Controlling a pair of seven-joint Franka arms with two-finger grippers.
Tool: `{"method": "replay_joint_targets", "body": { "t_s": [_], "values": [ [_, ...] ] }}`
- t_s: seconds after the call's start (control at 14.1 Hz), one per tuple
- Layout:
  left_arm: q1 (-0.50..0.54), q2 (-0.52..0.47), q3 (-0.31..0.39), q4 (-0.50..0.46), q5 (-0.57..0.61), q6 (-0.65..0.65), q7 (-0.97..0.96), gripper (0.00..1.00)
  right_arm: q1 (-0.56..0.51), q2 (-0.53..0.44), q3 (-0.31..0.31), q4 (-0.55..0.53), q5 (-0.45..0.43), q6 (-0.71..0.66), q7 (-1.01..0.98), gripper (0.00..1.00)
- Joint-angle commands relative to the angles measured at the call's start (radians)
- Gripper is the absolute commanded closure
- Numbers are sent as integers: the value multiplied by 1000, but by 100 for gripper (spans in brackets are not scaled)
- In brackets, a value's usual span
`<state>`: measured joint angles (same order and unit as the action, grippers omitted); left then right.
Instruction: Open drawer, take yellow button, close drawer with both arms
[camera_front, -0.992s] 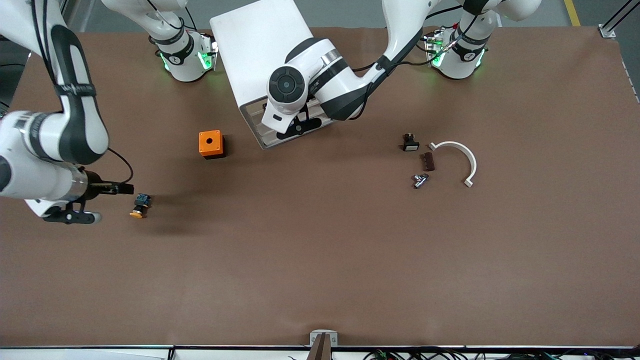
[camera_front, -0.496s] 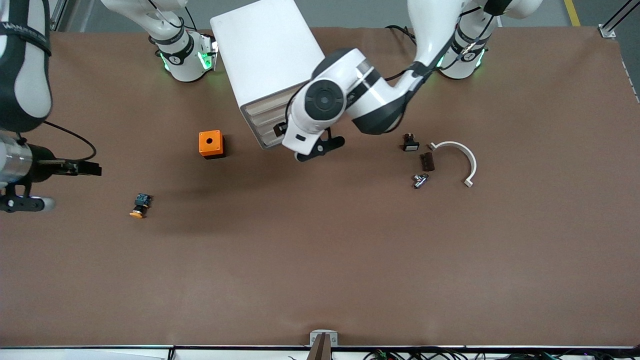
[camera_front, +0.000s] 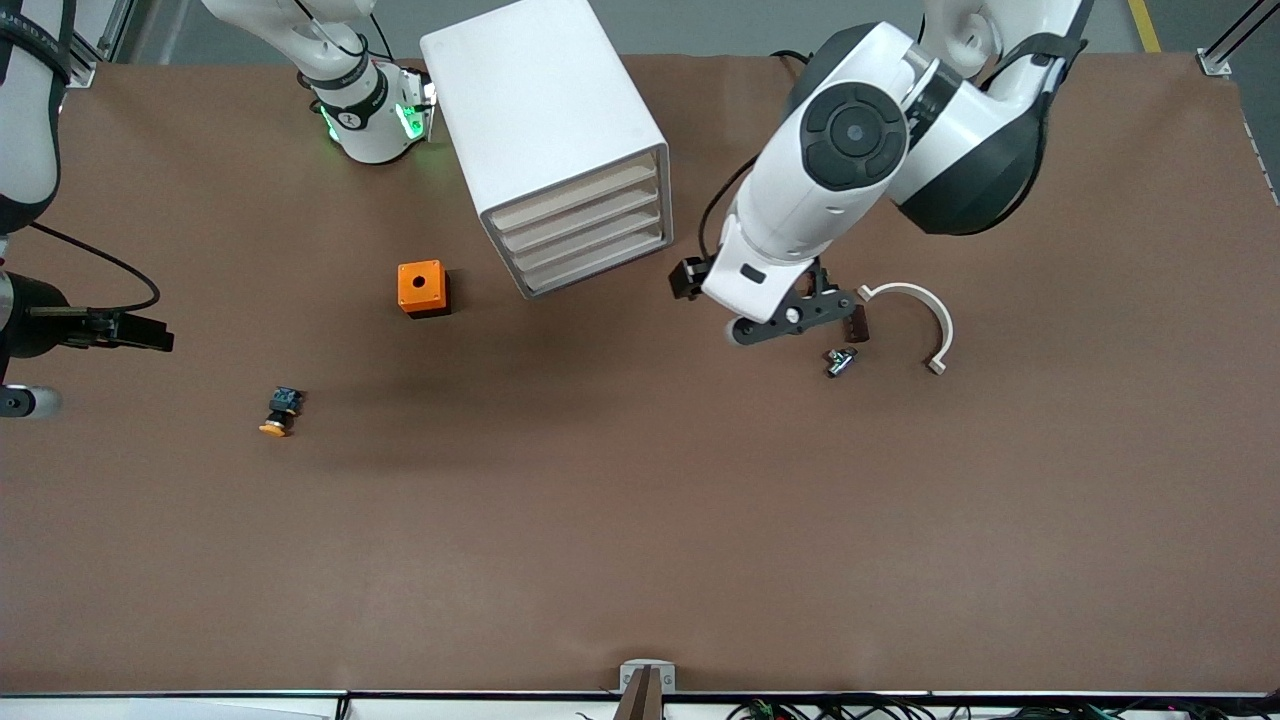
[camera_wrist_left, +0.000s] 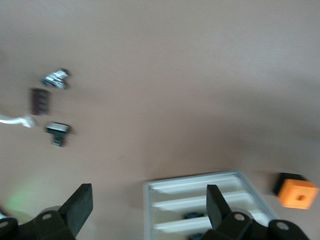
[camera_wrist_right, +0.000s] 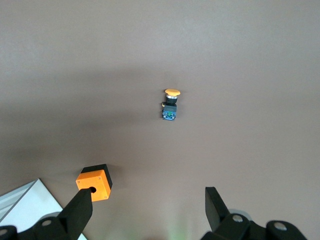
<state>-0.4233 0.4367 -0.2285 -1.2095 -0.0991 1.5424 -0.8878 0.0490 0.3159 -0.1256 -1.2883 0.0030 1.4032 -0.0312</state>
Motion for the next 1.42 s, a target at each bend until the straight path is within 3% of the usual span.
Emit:
{"method": "replay_joint_targets", "body": {
  "t_s": [0.0, 0.5, 0.78, 0.92, 1.13, 1.35],
  "values": [
    [110, -67, -9, -36, 19, -79, 183, 0, 26, -38, 4, 24, 5, -27, 33, 0],
    [316, -136, -8, -88, 59, -202, 542, 0, 9, -286, -2, -199, 9, -20, 28, 0],
    [444, -211, -9, -149, 85, -199, 720, 0, 12, -313, 4, -210, 6, -10, 27, 0],
    [454, -281, 14, -227, 85, -176, 771, 0, -26, -313, 9, -210, 8, 8, 8, 0],
    [413, -409, 131, -405, 81, -67, 863, 0, -49, -317, 18, -212, 8, 16, -15, 0],
    [388, -515, 189, -562, 78, 60, 905, 0, -54, -343, 18, -244, 8, 20, -16, 0]
  ]
}}
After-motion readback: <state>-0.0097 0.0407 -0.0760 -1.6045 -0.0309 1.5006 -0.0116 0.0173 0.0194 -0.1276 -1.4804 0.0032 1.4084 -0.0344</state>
